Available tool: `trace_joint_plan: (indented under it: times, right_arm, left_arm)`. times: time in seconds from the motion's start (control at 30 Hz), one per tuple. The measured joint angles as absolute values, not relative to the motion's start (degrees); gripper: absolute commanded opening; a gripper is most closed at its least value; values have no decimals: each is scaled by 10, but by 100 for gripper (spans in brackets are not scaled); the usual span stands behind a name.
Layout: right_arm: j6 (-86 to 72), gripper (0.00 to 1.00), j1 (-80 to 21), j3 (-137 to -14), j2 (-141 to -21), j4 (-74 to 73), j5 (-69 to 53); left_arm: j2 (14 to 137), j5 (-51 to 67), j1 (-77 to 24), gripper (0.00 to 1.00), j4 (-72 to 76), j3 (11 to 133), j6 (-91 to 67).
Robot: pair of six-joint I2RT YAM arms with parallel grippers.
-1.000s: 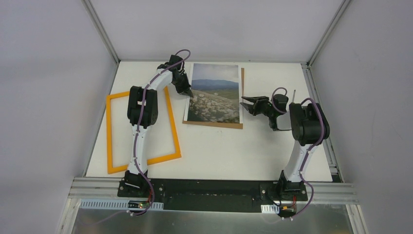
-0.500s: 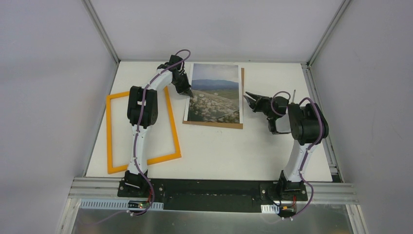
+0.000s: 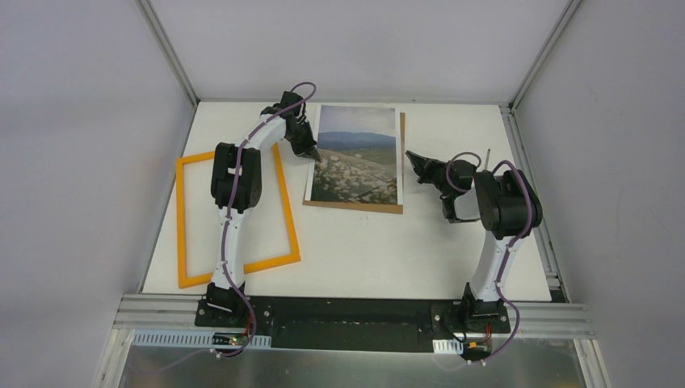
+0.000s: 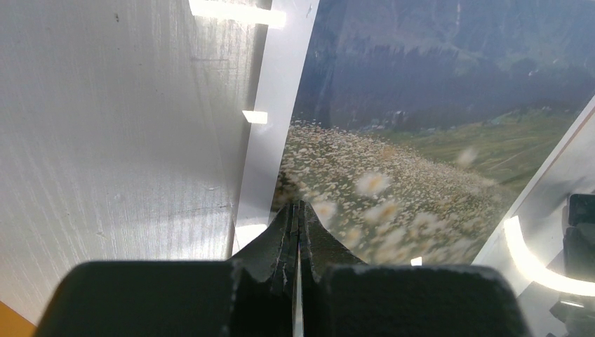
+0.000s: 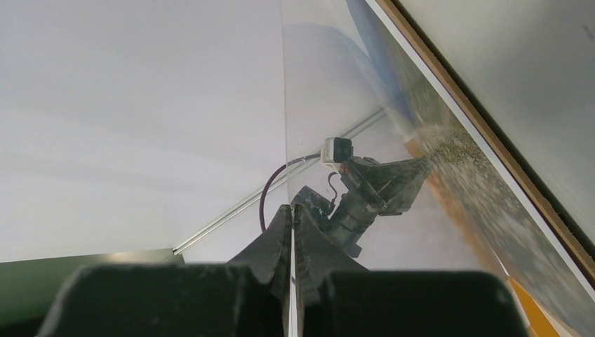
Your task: Take the photo out of the frame
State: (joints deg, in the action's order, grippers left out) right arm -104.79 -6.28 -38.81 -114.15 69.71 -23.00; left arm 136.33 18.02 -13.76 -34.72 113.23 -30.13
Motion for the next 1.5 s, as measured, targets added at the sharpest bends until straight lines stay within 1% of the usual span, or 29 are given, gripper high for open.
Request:
trace_joint_plan:
  times: [0.1, 0.13, 0.2, 0.23, 0.3, 0.33, 0.37, 0.4, 0.53, 0.63, 0.7, 0.8, 0.87, 0.9, 0.97, 1.07, 1.13, 1.17, 1.23, 1.27, 1.33, 1.4, 1.43, 1.47, 1.5]
  right_arm:
    - [-1048, 1, -63, -397, -1142, 684, -234]
    - [-1048, 3, -63, -397, -1142, 683, -234]
    - [-1048, 15, -63, -397, -1144, 688, -235]
    - [-1048, 18, -63, -396, -1147, 695, -236]
    - [-1048, 19, -63, -393, -1150, 709, -238]
    - [-1048, 17, -63, -389, -1150, 714, -239]
    - [-1048, 7, -64, -384, -1150, 720, -238]
    - [-1048, 0, -65, -378, -1150, 730, -237]
    - [-1048, 0, -67, -363, -1147, 746, -225]
    - [-1048, 19, -70, -360, -1147, 752, -213]
    - [-1048, 23, -72, -360, -1147, 752, -208]
    - [-1048, 36, -77, -361, -1149, 755, -198]
    - [-1049, 37, -81, -362, -1152, 761, -190]
    - [-1049, 35, -84, -364, -1154, 762, -186]
    - [-1049, 19, -90, -363, -1154, 763, -176]
    - [-1049, 10, -102, -353, -1157, 785, -151]
    - [-1049, 9, -108, -343, -1162, 809, -132]
    - [-1049, 10, -110, -337, -1164, 820, -123]
    - [-1049, 29, -115, -329, -1166, 837, -107]
    - [-1049, 37, -117, -326, -1167, 842, -101]
    - [-1049, 43, -122, -323, -1167, 847, -91]
    - [-1049, 45, -125, -320, -1167, 850, -84]
    - [-1049, 42, -126, -317, -1166, 853, -79]
    - [-1049, 34, -127, -313, -1165, 856, -76]
    - [-1049, 31, -129, -306, -1162, 858, -69]
  left_arm:
    - [1363, 180, -138, 0, -347, 1132, -301]
    - [1363, 180, -138, 0, -348, 1132, -301]
    - [1363, 180, -138, 0, -347, 1132, -300]
    - [1362, 180, -138, 0, -347, 1131, -300]
    - [1362, 180, -138, 0, -347, 1131, -300]
    - [1362, 180, -138, 0, -347, 1130, -300]
    - [1362, 180, -138, 0, -347, 1130, -300]
    - [1361, 180, -138, 0, -347, 1130, -299]
    - [1361, 180, -138, 0, -348, 1130, -299]
    - [1361, 180, -138, 0, -348, 1130, -299]
    - [1361, 180, -138, 0, -348, 1130, -298]
    - [1361, 180, -138, 0, -347, 1130, -295]
    - [1361, 180, -138, 0, -347, 1130, -294]
    - [1361, 180, -138, 0, -347, 1130, -293]
    - [1361, 180, -138, 0, -347, 1129, -293]
    - [1361, 180, -138, 0, -347, 1129, -293]
    - [1361, 180, -138, 0, -347, 1128, -293]
    - [1361, 180, -137, 0, -347, 1128, -292]
    - [1361, 182, -136, 0, -347, 1128, -292]
    - [1361, 185, -135, 0, -347, 1128, -292]
    - [1361, 189, -134, 0, -347, 1128, -292]
    - [1361, 190, -134, 0, -347, 1127, -291]
    - [1361, 190, -134, 0, -347, 1127, -291]
    - [1361, 190, -134, 0, -347, 1127, -291]
    - [1361, 190, -134, 0, -347, 1127, -290]
